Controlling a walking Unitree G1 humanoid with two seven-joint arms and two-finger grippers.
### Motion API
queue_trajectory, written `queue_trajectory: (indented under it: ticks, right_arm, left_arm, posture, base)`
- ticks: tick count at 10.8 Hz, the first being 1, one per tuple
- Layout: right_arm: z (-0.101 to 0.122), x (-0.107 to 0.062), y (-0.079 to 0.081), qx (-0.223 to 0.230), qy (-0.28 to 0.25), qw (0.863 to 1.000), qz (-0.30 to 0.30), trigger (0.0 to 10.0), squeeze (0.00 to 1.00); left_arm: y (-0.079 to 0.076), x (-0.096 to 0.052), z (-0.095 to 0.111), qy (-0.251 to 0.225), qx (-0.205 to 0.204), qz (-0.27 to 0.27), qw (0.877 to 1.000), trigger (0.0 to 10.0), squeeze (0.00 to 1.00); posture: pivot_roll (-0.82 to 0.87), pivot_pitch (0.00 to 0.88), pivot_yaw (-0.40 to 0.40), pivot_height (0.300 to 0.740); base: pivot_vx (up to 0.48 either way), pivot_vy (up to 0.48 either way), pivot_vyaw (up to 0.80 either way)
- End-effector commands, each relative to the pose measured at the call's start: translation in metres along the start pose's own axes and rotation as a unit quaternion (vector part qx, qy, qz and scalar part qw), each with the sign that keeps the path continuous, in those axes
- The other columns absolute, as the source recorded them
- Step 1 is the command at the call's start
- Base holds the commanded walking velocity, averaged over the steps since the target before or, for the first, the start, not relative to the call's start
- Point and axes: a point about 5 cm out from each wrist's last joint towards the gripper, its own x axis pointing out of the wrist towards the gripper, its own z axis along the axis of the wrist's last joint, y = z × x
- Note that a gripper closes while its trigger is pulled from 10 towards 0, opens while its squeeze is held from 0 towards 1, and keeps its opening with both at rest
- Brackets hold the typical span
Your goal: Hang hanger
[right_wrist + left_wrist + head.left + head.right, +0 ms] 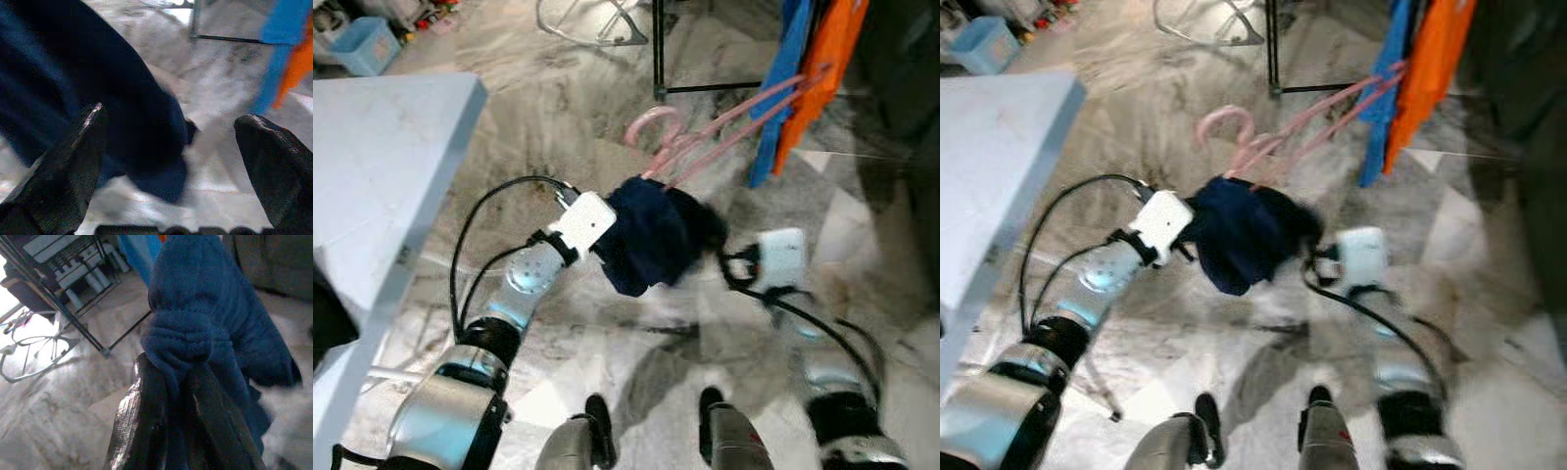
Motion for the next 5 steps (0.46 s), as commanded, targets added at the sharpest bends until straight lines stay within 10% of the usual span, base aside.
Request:
queue_trajectory:
  ticks: [1,5]
  right_arm:
    - [-0.005,0.000,0.004,0.001,0.015,1.000,0.011,10.0,1.00]
    - [0.015,0.018,0.018,0.037,-0.010,0.998,0.058,10.0,1.00]
  left_arm:
    - [0.013,-0.008,0.000,-0.012,-0.007,0.034,0.999,0.0,0.00]
    - [0.041,-0.030,-0.013,0.012,-0.020,0.165,0.986,0.0,0.00]
  posture:
    - [-0.18,0.275,0.106,0.740]
    - [-0.14,0.236,-0.006,0.740]
  base:
    - [0.000,0.000,0.00]
    - [0.000,0.000,0.00]
